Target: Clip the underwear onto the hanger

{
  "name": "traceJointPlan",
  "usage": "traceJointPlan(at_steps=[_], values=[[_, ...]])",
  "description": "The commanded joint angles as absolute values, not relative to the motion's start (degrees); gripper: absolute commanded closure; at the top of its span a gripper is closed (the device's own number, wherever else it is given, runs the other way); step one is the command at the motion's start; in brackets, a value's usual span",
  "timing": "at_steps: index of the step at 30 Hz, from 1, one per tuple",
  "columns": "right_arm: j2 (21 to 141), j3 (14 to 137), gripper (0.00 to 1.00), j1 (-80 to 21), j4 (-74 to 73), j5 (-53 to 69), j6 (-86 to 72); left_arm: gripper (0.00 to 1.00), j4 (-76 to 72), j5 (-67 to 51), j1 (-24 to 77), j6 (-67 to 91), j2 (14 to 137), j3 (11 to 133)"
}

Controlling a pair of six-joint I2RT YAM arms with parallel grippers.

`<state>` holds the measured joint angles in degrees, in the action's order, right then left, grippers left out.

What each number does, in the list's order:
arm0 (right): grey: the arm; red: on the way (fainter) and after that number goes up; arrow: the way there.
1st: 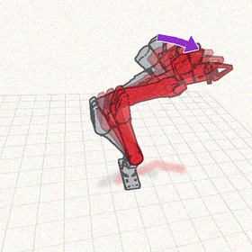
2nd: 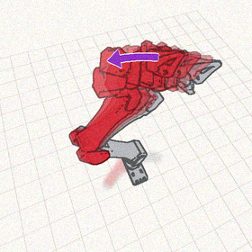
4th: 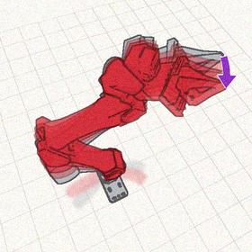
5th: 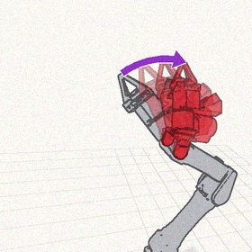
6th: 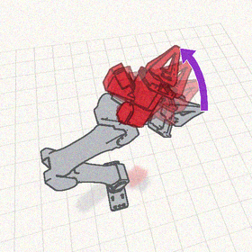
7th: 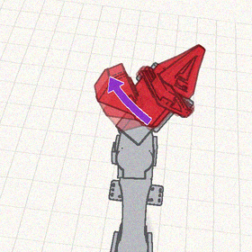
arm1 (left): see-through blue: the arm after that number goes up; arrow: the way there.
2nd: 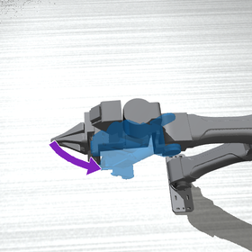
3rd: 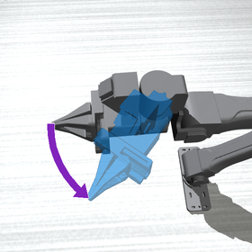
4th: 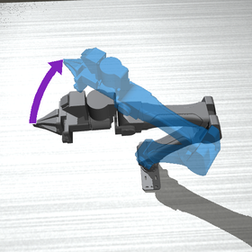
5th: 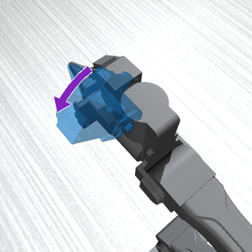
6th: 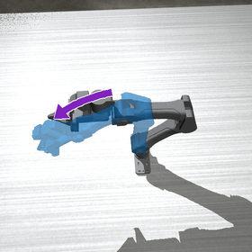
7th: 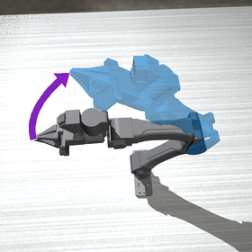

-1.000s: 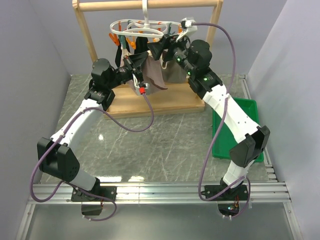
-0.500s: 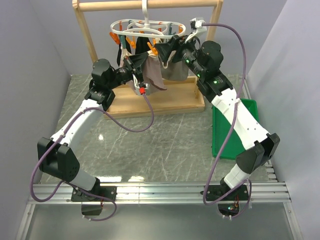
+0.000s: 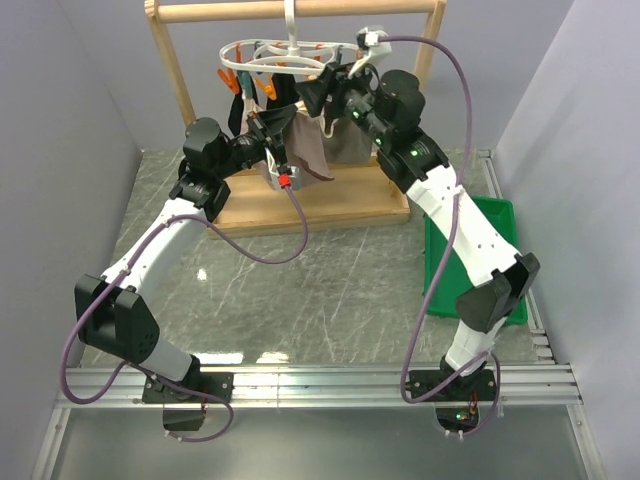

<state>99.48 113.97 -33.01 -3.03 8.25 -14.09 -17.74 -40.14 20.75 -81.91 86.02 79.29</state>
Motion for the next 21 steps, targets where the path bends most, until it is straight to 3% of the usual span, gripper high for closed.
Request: traceJointPlan(at_steps=[1, 14, 21], values=[[101.8, 121.7, 0.36, -34.6, -8.5, 2.3, -12.0, 1.0, -19.1, -41.0, 20.7, -80.5, 85.1, 80.8], [106.1, 127.8, 0.38, -35.5, -15.1, -0.8, -10.3, 1.0, -19.2, -41.1, 20.7, -80.8, 85.4, 81.0], [106.6, 127.7, 0.64, -35.5, -13.2, -0.3, -11.3, 1.0, -18.7, -41.2, 20.7, -80.8, 85.4, 80.9]])
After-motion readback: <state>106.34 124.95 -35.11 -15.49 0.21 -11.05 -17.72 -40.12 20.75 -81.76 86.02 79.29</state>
